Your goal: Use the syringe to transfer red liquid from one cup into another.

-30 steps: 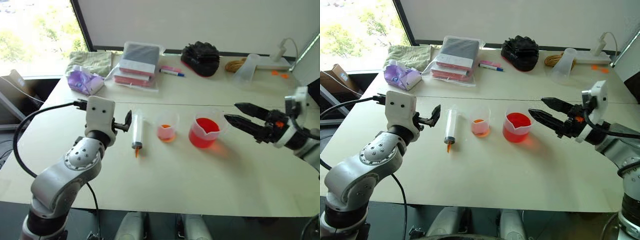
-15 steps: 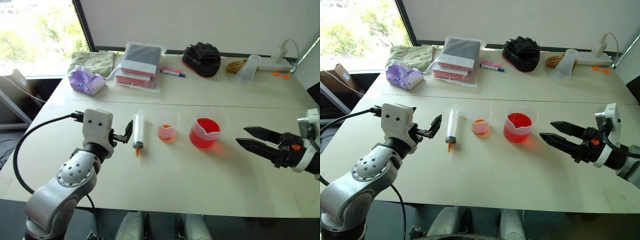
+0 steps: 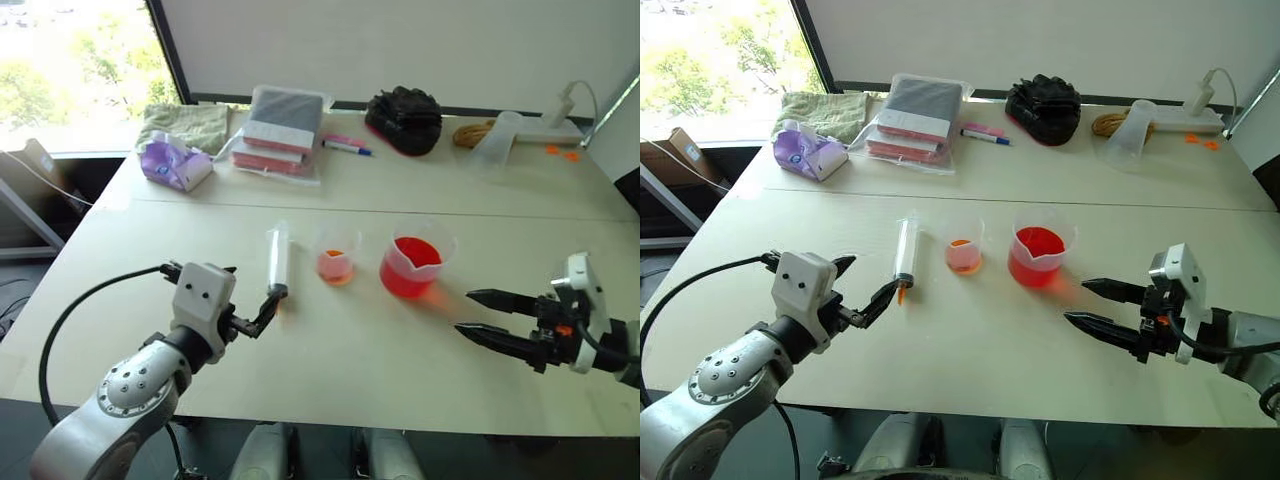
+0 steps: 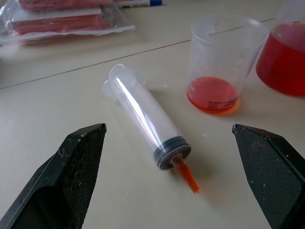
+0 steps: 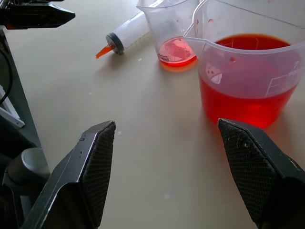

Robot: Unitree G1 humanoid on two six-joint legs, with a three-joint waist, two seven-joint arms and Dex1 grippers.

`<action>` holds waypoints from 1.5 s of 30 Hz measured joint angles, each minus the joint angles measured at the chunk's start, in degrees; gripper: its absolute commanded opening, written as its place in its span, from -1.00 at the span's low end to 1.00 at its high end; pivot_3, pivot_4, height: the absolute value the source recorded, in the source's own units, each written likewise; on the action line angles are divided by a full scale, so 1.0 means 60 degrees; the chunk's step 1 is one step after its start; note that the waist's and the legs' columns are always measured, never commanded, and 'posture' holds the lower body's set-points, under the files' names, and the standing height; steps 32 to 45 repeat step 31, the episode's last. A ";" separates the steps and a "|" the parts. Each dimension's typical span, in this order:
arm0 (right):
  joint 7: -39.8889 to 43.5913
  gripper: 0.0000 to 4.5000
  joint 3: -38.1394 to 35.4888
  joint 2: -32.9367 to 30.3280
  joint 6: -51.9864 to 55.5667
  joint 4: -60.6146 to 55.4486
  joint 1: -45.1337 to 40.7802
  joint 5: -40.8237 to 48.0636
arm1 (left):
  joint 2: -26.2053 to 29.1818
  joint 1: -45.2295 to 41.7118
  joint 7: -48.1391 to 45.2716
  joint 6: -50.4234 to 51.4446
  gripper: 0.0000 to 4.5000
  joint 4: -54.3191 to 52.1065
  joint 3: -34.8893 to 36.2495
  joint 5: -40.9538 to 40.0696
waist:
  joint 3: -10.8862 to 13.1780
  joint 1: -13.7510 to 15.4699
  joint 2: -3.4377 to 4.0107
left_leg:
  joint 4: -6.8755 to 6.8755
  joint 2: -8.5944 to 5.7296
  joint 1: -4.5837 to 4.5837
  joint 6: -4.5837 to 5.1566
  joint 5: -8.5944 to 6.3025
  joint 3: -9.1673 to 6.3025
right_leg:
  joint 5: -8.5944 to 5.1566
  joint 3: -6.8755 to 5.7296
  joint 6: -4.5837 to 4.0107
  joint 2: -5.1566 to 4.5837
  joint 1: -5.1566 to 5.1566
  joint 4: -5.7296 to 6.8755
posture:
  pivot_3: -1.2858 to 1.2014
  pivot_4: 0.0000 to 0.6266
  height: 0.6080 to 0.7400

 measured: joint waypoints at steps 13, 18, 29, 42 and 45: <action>0.0666 0.59 0.0666 0.0085 -0.1249 0.0832 0.0310 -0.0975 | -0.0228 0.0306 -0.0588 -0.0695 0.99 0.0053 -0.0031 0.0566 | -0.0006 -0.0008 0.0011 | -0.0003 0.0004 0.0001 0.0002 -0.0004 -0.0001 | -0.0001 0.0000 -0.0003 -0.0006 0.0001 -0.0007 | 0.03 -0.52 1.00; 0.0642 0.59 0.0667 0.0085 -0.1264 0.0872 0.0335 -0.1043 | -0.0387 0.0212 -0.0626 -0.1076 0.99 0.0200 -0.0047 0.1055 | -0.0006 -0.0006 0.0012 | -0.0003 0.0004 0.0000 0.0003 -0.0004 -0.0001 | -0.0001 -0.0001 -0.0003 -0.0006 0.0000 -0.0009 | 0.03 -0.52 1.00; 0.0491 0.59 0.0667 0.0068 -0.1074 0.0846 0.0337 -0.1042 | -0.1020 0.0643 -0.1264 -0.2250 0.99 0.0471 -0.0014 0.1202 | -0.0010 -0.0010 0.0018 | -0.0006 0.0005 -0.0002 0.0004 -0.0006 -0.0001 | -0.0001 0.0000 -0.0004 -0.0007 -0.0001 -0.0012 | 0.03 -0.52 1.00; 0.0493 0.59 0.0667 0.0049 -0.0975 0.0833 0.0336 -0.1041 | -0.1016 0.0693 -0.1288 -0.2047 0.99 0.0470 0.0028 0.0989 | -0.0010 -0.0007 0.0018 | -0.0006 0.0005 -0.0002 0.0005 -0.0006 -0.0001 | -0.0001 0.0000 -0.0004 -0.0007 -0.0001 -0.0012 | 0.03 -0.52 1.00; 0.0493 0.59 0.0667 0.0049 -0.0975 0.0833 0.0336 -0.1041 | -0.1016 0.0693 -0.1288 -0.2047 0.99 0.0470 0.0028 0.0989 | -0.0010 -0.0007 0.0018 | -0.0006 0.0005 -0.0002 0.0005 -0.0006 -0.0001 | -0.0001 0.0000 -0.0004 -0.0007 -0.0001 -0.0012 | 0.03 -0.52 1.00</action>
